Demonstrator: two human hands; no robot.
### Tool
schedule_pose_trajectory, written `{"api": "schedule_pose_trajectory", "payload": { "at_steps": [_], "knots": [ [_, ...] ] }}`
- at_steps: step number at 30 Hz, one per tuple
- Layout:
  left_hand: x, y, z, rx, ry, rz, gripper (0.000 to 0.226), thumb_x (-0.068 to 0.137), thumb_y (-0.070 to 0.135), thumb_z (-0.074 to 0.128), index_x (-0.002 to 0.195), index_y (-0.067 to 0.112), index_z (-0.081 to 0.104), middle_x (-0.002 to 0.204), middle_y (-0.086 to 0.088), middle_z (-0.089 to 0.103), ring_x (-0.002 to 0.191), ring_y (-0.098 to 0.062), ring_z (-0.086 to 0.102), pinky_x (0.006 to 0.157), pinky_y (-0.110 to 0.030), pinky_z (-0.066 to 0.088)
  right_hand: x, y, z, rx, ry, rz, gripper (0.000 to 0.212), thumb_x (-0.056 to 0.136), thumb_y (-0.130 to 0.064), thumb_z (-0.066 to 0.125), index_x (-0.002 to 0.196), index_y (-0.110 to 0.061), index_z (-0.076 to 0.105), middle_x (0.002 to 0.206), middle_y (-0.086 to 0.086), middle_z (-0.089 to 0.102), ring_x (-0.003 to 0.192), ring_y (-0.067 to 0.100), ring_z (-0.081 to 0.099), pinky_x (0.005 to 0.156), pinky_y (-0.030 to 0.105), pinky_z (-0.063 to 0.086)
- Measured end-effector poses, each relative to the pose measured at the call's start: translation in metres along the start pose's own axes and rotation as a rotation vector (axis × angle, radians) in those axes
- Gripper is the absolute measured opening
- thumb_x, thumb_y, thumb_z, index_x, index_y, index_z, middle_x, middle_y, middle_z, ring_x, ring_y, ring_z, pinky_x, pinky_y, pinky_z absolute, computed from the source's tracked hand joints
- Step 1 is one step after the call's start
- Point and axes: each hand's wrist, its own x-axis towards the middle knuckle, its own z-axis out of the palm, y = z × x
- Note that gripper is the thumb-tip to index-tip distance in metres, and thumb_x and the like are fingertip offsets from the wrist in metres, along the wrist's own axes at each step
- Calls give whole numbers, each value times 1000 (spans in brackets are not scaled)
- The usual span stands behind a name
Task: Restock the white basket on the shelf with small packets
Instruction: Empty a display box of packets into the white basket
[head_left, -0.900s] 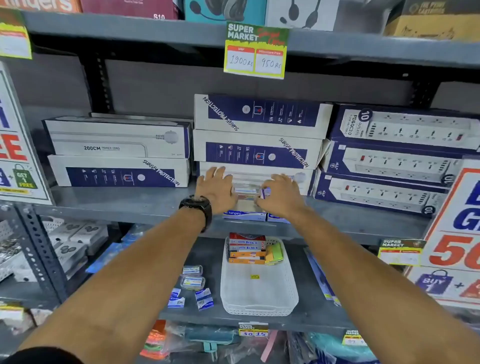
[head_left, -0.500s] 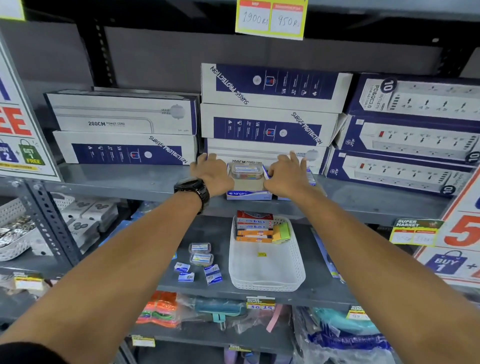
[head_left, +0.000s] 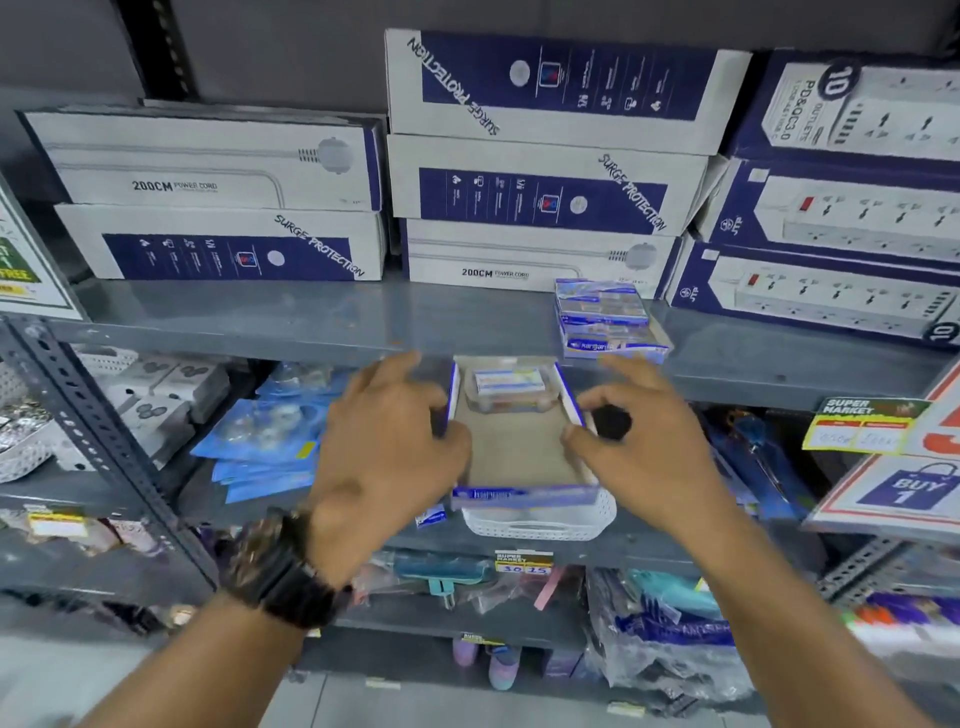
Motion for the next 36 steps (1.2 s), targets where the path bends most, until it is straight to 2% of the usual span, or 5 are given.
{"api": "schedule_pose_trajectory", "payload": {
  "at_steps": [8,13,21,26,36],
  "knots": [
    [-13,-30,95,48,3,14,31,67,35,54,84,18,73,140,-8,52,124,-35,47,98,-49,46,-23,75,55,-21,46,43,20,67,-9,73,85,-17,73,134,2,54,136,23,37,111,31,30],
    [14,-53,166,54,-61,-85,25,73,33,55,84,15,69,144,-6,45,130,-32,36,98,-51,43,4,127,104,-86,32,115,23,63,-16,72,86,-15,74,131,0,56,131,22,41,108,32,36],
    [62,-93,268,178,-265,-273,37,82,38,55,114,23,65,158,-9,20,142,-35,16,110,-60,25,47,209,184,-223,-102,179,36,68,-28,58,95,-11,74,122,8,65,117,29,55,100,43,46],
    [91,-104,304,253,-377,-276,38,86,33,47,121,22,60,160,-10,10,145,-37,4,114,-63,12,67,235,217,-329,-238,289,36,69,-25,66,103,-15,73,121,6,65,115,29,55,99,41,45],
    [99,-109,330,387,-457,-262,33,92,30,47,117,28,66,153,-11,26,138,-37,21,110,-58,22,79,250,248,-485,-414,319,24,80,-21,65,103,-14,67,108,9,66,106,33,58,96,46,47]
  ]
}}
